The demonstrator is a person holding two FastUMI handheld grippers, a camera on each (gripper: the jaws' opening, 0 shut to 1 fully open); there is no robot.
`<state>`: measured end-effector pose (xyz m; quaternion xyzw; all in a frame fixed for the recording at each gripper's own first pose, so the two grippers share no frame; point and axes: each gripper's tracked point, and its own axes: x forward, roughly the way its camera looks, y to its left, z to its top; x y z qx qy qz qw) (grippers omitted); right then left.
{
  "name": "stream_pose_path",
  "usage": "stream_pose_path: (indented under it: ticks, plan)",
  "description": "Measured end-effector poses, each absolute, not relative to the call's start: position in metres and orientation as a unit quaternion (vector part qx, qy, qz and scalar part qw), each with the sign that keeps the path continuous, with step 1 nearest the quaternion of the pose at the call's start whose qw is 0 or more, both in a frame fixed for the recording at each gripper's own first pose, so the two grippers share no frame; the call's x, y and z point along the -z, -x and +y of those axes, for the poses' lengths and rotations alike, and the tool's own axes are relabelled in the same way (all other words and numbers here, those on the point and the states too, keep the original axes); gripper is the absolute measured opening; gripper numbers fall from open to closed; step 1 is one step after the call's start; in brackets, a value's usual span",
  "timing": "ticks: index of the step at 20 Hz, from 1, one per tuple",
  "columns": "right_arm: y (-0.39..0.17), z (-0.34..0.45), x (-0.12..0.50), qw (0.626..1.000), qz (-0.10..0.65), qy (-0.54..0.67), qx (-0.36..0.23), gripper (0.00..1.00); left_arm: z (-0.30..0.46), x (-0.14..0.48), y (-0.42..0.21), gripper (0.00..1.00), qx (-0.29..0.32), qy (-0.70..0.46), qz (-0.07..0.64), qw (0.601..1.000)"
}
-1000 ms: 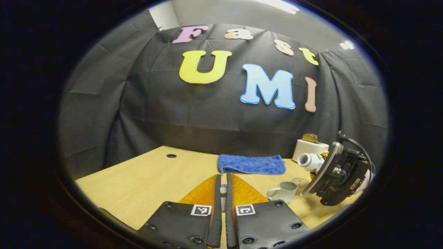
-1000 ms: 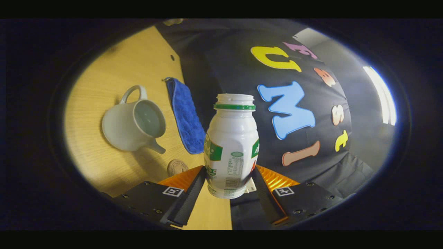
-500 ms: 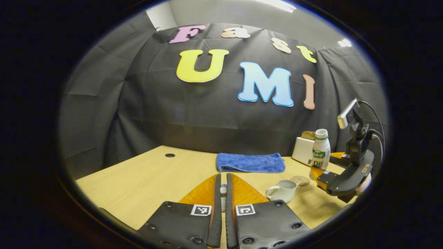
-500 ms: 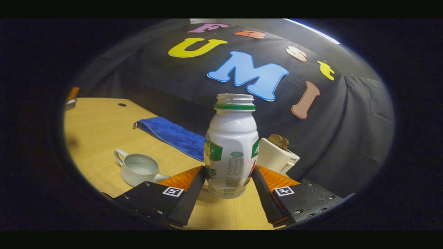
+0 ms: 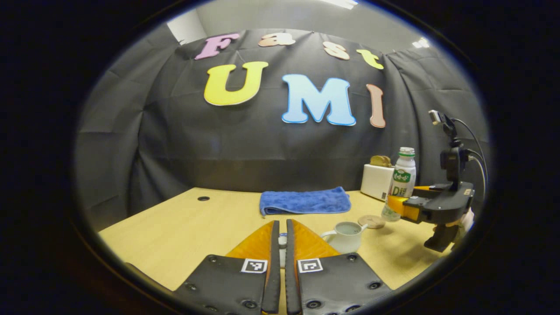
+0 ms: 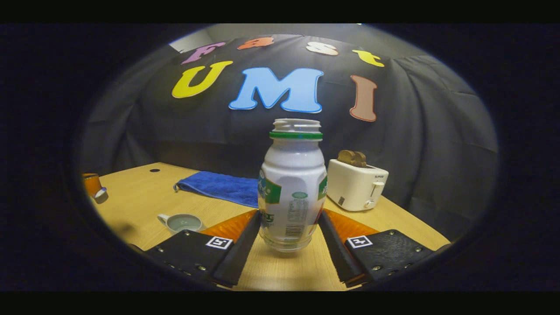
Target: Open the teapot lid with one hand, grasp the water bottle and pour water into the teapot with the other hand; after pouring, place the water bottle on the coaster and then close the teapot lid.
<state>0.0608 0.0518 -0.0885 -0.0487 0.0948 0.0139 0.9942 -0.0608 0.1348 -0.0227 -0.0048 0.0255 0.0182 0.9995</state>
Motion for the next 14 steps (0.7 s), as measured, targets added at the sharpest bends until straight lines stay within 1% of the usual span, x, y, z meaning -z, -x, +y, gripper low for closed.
stream_pose_path:
  ticks: [4, 5, 6, 7, 8, 9, 10, 12, 13, 14]
  plan:
    - [-0.057, 0.016, 0.093, 0.996, 0.087, 0.028, 0.001, 0.80, 0.093, 0.036, 0.038, 0.15, 0.010, 0.016, 0.041, 0.999]
    - [-0.057, 0.009, 0.096, 0.996, 0.087, 0.024, 0.003, 0.80, 0.089, 0.035, 0.034, 0.11, 0.010, 0.012, 0.041, 0.999]
    - [-0.058, 0.005, 0.098, 0.996, 0.089, 0.018, 0.005, 0.80, 0.081, 0.033, 0.028, 0.11, 0.012, 0.009, 0.041, 0.999]
    - [-0.058, 0.003, 0.100, 0.996, 0.091, 0.009, 0.006, 0.80, 0.076, 0.032, 0.023, 0.15, 0.014, 0.009, 0.040, 0.999]
    - [-0.058, 0.002, 0.100, 0.995, 0.095, 0.002, 0.008, 0.80, 0.066, 0.029, 0.013, 0.15, 0.017, 0.010, 0.038, 0.999]
    - [-0.059, 0.002, 0.099, 0.995, 0.097, 0.000, 0.010, 0.80, 0.060, 0.028, 0.006, 0.11, 0.020, 0.011, 0.034, 0.999]
    - [-0.059, 0.000, 0.098, 0.995, 0.097, 0.001, 0.012, 0.80, 0.054, 0.025, -0.001, 0.15, 0.022, 0.010, 0.033, 0.999]
    - [-0.057, -0.004, 0.097, 0.995, 0.095, -0.003, 0.013, 0.80, 0.041, 0.022, -0.012, 0.14, 0.029, 0.006, 0.030, 0.999]
    - [-0.056, -0.004, 0.096, 0.995, 0.096, -0.008, 0.012, 0.80, 0.035, 0.023, -0.018, 0.11, 0.033, 0.003, 0.031, 0.999]
    - [-0.055, -0.003, 0.095, 0.995, 0.096, -0.011, 0.011, 0.80, 0.031, 0.024, -0.024, 0.14, 0.035, 0.000, 0.033, 0.999]
